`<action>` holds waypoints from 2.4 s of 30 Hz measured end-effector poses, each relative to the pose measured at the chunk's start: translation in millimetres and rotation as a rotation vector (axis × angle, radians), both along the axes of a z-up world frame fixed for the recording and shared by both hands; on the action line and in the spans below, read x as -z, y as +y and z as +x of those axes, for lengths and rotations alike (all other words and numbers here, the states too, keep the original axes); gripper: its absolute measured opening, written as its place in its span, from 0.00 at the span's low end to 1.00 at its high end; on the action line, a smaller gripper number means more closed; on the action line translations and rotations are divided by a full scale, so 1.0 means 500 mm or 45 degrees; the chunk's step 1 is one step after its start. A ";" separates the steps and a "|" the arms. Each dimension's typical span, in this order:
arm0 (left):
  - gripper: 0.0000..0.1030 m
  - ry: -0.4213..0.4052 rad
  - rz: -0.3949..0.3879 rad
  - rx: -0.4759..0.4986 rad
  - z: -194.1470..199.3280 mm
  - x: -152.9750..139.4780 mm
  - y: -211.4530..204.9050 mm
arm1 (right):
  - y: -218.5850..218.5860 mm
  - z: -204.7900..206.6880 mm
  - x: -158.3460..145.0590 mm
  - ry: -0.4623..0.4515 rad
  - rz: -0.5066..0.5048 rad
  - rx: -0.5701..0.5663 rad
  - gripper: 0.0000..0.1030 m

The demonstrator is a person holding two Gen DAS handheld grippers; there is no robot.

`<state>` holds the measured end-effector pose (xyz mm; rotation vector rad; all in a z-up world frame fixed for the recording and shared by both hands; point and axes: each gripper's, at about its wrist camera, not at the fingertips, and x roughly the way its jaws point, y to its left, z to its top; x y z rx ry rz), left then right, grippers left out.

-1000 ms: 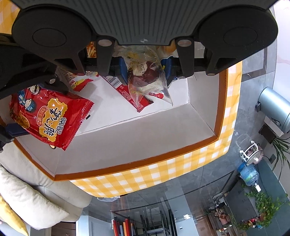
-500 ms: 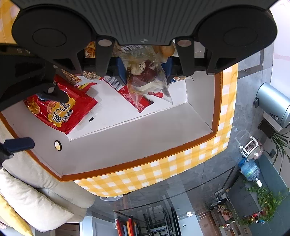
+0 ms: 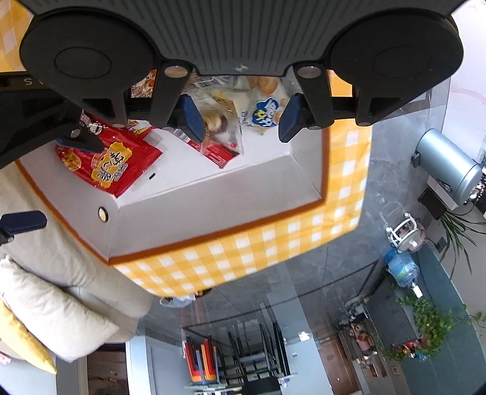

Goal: Organize snacks
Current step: 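Withdraw both tools from the box toward the yellow pack and green stick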

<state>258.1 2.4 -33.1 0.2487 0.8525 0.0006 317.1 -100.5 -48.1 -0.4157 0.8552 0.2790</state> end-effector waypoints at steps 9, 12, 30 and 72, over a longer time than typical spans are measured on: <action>0.65 -0.083 -0.030 -0.018 -0.065 -0.056 0.002 | -0.011 -0.070 -0.054 -0.043 0.077 0.003 0.89; 0.65 -0.125 -0.019 -0.029 -0.096 -0.069 -0.002 | -0.017 -0.101 -0.076 -0.054 0.118 -0.009 0.90; 0.67 -0.213 -0.181 -0.108 -0.282 -0.066 0.002 | -0.090 -0.334 -0.096 -0.129 0.337 0.101 0.93; 0.67 0.068 -0.381 -0.157 -0.359 0.107 -0.009 | -0.105 -0.438 0.104 -0.026 0.293 0.114 0.91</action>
